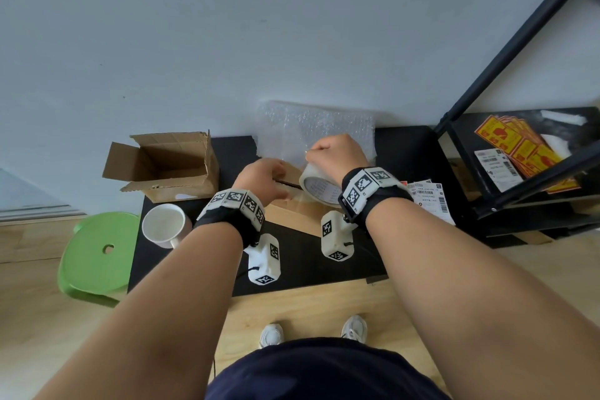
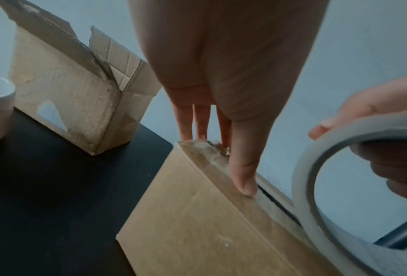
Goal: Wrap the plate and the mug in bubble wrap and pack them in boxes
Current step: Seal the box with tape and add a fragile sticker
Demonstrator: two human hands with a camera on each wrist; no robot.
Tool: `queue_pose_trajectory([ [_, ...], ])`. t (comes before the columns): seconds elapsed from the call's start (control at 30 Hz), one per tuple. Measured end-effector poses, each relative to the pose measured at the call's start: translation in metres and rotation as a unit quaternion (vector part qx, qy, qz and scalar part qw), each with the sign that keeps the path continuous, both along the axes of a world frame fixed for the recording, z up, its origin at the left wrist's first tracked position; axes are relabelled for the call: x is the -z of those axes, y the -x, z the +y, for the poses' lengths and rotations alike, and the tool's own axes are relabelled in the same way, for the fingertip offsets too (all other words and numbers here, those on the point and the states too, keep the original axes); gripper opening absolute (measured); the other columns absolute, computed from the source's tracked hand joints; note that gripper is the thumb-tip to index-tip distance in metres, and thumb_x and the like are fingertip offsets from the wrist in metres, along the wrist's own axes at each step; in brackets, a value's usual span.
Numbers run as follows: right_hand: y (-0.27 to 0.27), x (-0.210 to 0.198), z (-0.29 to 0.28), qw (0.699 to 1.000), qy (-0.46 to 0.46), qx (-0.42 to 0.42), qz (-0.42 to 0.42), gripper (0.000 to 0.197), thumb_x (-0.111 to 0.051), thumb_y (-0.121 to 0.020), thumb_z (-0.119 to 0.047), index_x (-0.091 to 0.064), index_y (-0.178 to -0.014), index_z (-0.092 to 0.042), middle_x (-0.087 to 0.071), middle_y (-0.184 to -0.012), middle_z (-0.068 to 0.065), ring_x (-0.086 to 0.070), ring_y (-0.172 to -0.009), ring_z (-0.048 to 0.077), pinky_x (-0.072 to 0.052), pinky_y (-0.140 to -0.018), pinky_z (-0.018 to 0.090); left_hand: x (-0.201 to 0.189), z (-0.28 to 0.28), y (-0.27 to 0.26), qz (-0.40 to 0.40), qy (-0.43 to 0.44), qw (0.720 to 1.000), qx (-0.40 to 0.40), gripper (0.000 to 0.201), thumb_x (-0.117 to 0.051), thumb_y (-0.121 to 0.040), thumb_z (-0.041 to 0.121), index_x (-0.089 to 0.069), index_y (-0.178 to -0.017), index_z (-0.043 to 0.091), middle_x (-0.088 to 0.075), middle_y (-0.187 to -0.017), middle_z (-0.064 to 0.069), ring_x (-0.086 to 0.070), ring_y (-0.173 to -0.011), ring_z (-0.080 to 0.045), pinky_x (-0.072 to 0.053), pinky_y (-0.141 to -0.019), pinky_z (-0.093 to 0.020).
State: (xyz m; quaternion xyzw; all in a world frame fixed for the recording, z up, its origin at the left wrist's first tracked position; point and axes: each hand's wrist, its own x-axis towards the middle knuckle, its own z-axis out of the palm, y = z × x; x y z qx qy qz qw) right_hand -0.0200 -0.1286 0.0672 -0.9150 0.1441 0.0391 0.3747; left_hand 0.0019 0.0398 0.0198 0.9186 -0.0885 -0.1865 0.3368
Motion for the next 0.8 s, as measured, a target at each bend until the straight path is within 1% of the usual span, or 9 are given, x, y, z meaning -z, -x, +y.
queue_pose_trajectory([
  [0.1, -0.001, 0.000, 0.000, 1.000, 0.011, -0.020, 0.004, 0.017, -0.062, -0.081, -0.023, -0.076, -0.075, -0.016, -0.066, -0.071, -0.015, -0.058, -0.068, 0.002, -0.040, -0.056, 0.019, -0.006, 0.004, -0.003, -0.006, 0.001, 1.000, -0.005, 0.037, -0.080, -0.073, 0.015, -0.068, -0.107, 0.021, -0.061, -0.096, 0.012, -0.059, -0.094, -0.009, -0.042, -0.077, -0.021],
  [0.17, -0.002, 0.001, 0.000, 0.999, 0.015, -0.028, 0.006, 0.017, -0.061, -0.082, -0.023, -0.075, -0.073, -0.017, -0.067, -0.072, -0.013, -0.059, -0.070, 0.005, -0.042, -0.058, 0.020, -0.014, 0.008, -0.008, 0.014, 0.019, 0.999, -0.027, 0.032, -0.073, -0.076, 0.006, -0.069, -0.104, 0.022, -0.063, -0.094, 0.009, -0.059, -0.091, -0.011, -0.042, -0.075, -0.021],
  [0.3, -0.006, 0.000, 0.002, 0.998, 0.028, -0.045, 0.023, 0.018, -0.060, -0.082, -0.025, -0.075, -0.073, -0.020, -0.068, -0.072, -0.011, -0.062, -0.072, 0.008, -0.043, -0.059, 0.021, -0.025, 0.009, -0.024, 0.147, 0.121, 0.971, -0.143, 0.013, -0.060, -0.085, 0.005, -0.069, -0.077, 0.012, -0.064, -0.077, 0.000, -0.056, -0.071, -0.011, -0.044, -0.062, -0.014],
  [0.37, -0.007, -0.001, 0.004, 0.997, 0.038, -0.058, 0.029, 0.016, -0.062, -0.081, -0.027, -0.075, -0.074, -0.022, -0.068, -0.075, -0.012, -0.060, -0.071, 0.005, -0.040, -0.058, 0.019, -0.026, 0.012, -0.025, 0.208, 0.174, 0.948, -0.170, 0.015, -0.062, -0.087, 0.015, -0.067, -0.074, 0.010, -0.063, -0.079, -0.003, -0.050, -0.070, -0.013, -0.040, -0.067, -0.020],
  [0.5, -0.013, -0.002, 0.010, 0.995, 0.060, -0.069, 0.050, 0.017, -0.063, -0.079, -0.025, -0.074, -0.073, -0.013, -0.071, -0.077, 0.001, -0.066, -0.076, 0.019, -0.052, -0.062, 0.027, -0.018, 0.022, -0.017, 0.154, 0.181, 0.963, -0.131, 0.038, -0.075, -0.079, 0.040, -0.073, -0.086, 0.003, -0.061, -0.074, -0.004, -0.052, -0.070, -0.013, -0.046, -0.074, -0.026],
  [0.57, -0.017, -0.003, 0.015, 0.993, 0.071, -0.071, 0.069, 0.020, -0.063, -0.077, -0.024, -0.074, -0.077, -0.007, -0.072, -0.078, 0.009, -0.068, -0.075, 0.026, -0.055, -0.064, 0.033, -0.017, 0.023, -0.014, 0.128, 0.169, 0.967, -0.138, 0.036, -0.074, -0.082, 0.037, -0.073, -0.092, 0.002, -0.062, -0.075, -0.006, -0.053, -0.070, -0.014, -0.048, -0.074, -0.025],
  [0.63, -0.019, -0.006, 0.020, 0.988, 0.092, -0.081, 0.090, 0.020, -0.063, -0.078, -0.026, -0.071, -0.074, -0.008, -0.068, -0.069, 0.007, -0.066, -0.066, 0.027, -0.046, -0.050, 0.028, -0.017, 0.024, -0.013, 0.118, 0.167, 0.968, -0.148, 0.034, -0.070, -0.086, 0.033, -0.071, -0.093, 0.000, -0.062, -0.077, -0.008, -0.053, -0.069, -0.015, -0.048, -0.070, -0.022],
  [0.7, -0.019, -0.008, 0.021, 0.987, 0.103, -0.079, 0.096, 0.024, -0.066, -0.077, -0.034, -0.062, -0.067, -0.013, -0.060, -0.060, 0.001, -0.063, -0.060, 0.023, -0.038, -0.048, 0.023, -0.018, 0.022, -0.013, 0.114, 0.160, 0.968, -0.158, 0.028, -0.068, -0.089, 0.028, -0.070, -0.092, 0.000, -0.061, -0.074, -0.007, -0.052, -0.064, -0.014, -0.047, -0.066, -0.020],
  [0.8, -0.018, -0.008, 0.017, 0.990, 0.078, -0.045, 0.105, 0.040, -0.068, -0.073, -0.055, -0.055, -0.066, -0.017, -0.057, -0.061, -0.001, -0.059, -0.056, 0.019, -0.040, -0.051, 0.024, -0.019, 0.020, -0.011, 0.110, 0.146, 0.967, -0.179, 0.019, -0.066, -0.091, 0.023, -0.068, -0.086, 0.005, -0.061, -0.072, -0.004, -0.053, -0.061, -0.011, -0.047, -0.057, -0.015],
])
